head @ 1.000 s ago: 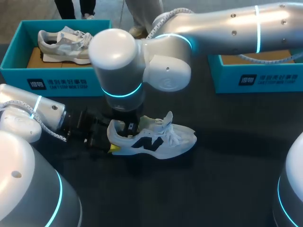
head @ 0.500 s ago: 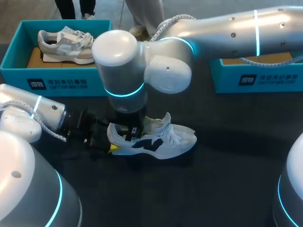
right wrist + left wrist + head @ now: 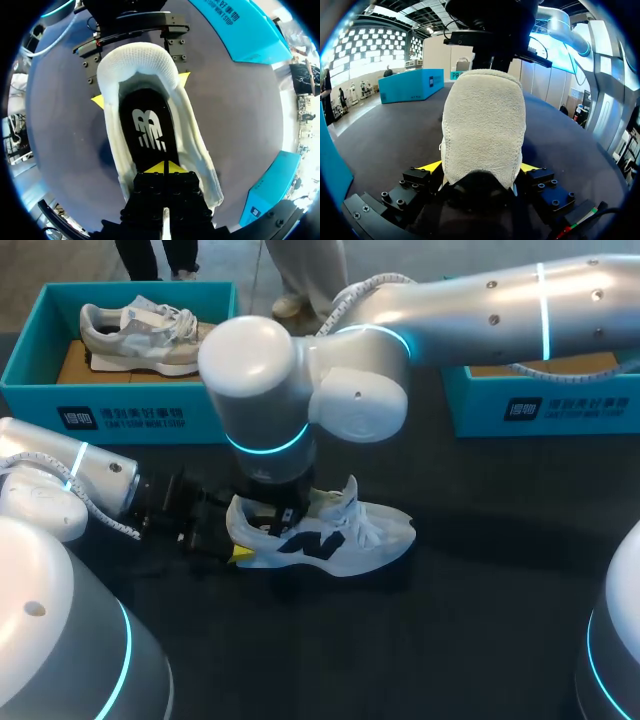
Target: Take the shoe out of the shoebox, open the shoe tongue, remove and reinsert the insole, then place the shoe into the shoebox
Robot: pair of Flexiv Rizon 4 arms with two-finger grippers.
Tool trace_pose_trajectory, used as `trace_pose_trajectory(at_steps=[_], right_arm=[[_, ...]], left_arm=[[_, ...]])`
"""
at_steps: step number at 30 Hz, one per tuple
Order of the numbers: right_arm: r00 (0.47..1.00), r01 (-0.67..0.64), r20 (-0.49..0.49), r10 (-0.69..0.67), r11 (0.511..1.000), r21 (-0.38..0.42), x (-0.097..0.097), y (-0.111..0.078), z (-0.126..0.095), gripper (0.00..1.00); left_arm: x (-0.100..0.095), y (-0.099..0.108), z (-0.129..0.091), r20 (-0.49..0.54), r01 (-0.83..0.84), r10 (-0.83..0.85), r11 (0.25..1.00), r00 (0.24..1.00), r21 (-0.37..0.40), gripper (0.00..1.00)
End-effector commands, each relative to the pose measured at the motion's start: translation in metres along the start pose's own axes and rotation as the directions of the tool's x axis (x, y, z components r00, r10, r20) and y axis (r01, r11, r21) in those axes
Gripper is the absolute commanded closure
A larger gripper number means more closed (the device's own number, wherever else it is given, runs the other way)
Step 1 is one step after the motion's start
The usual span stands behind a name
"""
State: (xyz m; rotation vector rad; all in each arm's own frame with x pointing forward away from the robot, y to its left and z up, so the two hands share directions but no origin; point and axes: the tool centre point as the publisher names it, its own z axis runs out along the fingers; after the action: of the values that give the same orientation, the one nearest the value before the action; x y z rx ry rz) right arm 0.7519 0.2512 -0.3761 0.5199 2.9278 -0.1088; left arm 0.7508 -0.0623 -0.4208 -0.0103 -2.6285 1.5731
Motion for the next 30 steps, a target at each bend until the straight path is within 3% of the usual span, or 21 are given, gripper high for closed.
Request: trace_pose_trajectory(at_steps=[1,2,5,13,21,30], right_arm=[[1.0,0.005,0.005,-0.005,1.0,-0.006,0.0,0.005,0.003,0.67],[1.0,0.009,0.005,-0.009,1.0,-0.008,0.0,0.006,0.002,0.6],[1.0,0.017,0.002,-0.017,1.0,-0.009,0.0,0.008,0.004,0.55],[0.999,0.048,-0.014,-0.048,0.999,-0.007,-0.001,0.012,0.012,0.52],[0.988,0.123,-0.096,-0.122,0.992,0.006,0.001,0.015,0.031,0.45],[0.967,0.159,-0.207,-0.152,0.987,0.017,0.016,0.011,0.058,0.51]], left_arm=[[-0.001,0.001,0.001,0.0,0.0,0.0,1.0,1.0,-0.003,1.0],[-0.001,0.001,0.001,0.0,0.0,0.0,1.0,1.0,-0.003,1.0],[-0.001,0.001,0.001,0.0,0.0,0.0,1.0,1.0,-0.003,1.0],[-0.001,0.001,0.001,0.0,0.0,0.0,1.0,1.0,-0.003,1.0],[-0.001,0.001,0.001,0.0,0.0,0.0,1.0,1.0,-0.003,1.0],[-0.001,0.001,0.001,0.0,0.0,0.0,1.0,1.0,-0.003,1.0]])
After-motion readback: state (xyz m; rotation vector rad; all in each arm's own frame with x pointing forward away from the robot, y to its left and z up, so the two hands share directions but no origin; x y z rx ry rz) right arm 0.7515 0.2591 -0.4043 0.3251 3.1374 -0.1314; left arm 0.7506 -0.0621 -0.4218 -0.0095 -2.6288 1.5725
